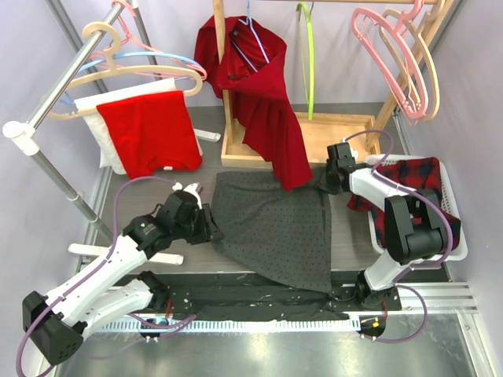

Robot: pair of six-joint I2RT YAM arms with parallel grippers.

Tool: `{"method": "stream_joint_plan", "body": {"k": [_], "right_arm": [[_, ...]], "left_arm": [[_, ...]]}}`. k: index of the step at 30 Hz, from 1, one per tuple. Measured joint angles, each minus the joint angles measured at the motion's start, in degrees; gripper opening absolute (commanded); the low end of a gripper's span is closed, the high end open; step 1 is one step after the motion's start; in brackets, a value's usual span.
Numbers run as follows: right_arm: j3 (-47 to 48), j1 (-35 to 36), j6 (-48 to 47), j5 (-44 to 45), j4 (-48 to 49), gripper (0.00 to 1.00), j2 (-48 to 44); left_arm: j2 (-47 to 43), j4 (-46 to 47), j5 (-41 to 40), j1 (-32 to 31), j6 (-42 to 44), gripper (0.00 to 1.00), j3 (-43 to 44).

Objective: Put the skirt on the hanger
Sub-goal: Flatten out the skirt at the center of the board.

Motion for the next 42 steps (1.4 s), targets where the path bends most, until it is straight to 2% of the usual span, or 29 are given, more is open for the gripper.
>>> {"method": "stream_joint_plan", "body": {"k": [3, 4, 10, 15, 19, 22, 28, 33, 36, 37, 39, 42], "right_arm": [[2.10, -0.31, -0.59, -0.13, 0.15, 0.29, 1.62], [2.14, -0.33, -0.61, -0.20, 0.11, 0.29, 1.73], [0.61, -0.31, -1.01, -1.29, -0.39, 0.30, 0.52], [-3.39, -0.22, -1.51, -1.55, -2.03, 0.42, -6.86], [-5.40, -0.17, -1.90, -2.14, -2.25, 0.46, -11.39], [-7.04, -0.15, -2.23, -2.91, -1.99, 0.47, -11.58], [-8.37, -0.15, -3.02, -4.63, -1.36, 0.45, -8.31], [-10.05, -0.15, -3.17, -7.06, 0.50, 0.36, -6.40], [-10.34, -0.15, -3.32, -7.61, 1.03, 0.22, -6.34], [-10.34, -0.15, -3.43, -7.72, 1.16, 0.11, -6.25], [-10.34, -0.15, -3.52, -8.04, 1.36, 0.01, -5.86], [-10.34, -0.13, -3.37, -7.87, 1.25, 0.01, -5.66]], "left_arm": [[0.24, -4.44, -4.35, 0.00, -0.37, 0.70, 0.20], [0.48, -5.53, -5.73, 0.00, -0.55, 0.71, 0.20], [2.12, -7.34, -11.98, 0.00, -2.95, 0.66, -0.09], [1.68, -7.28, -14.16, 0.00, -5.05, 0.65, -2.40], [-0.17, -5.84, -13.18, 0.00, -7.43, 0.65, -7.65], [-0.37, -4.46, -11.82, 0.00, -8.85, 0.62, -10.86], [-0.76, -1.68, -9.35, 0.00, -10.84, 0.44, -13.79], [-1.81, 0.57, -7.96, 0.00, -11.65, 0.25, -15.43], [-1.75, 1.27, -7.54, 0.00, -12.09, 0.15, -16.15], [-1.68, 1.46, -7.48, 0.00, -12.22, 0.11, -16.28], [-1.51, 1.90, -7.30, 0.00, -12.24, 0.03, -16.46], [-1.42, 2.16, -7.21, 0.00, -12.26, 0.00, -16.55]]}}
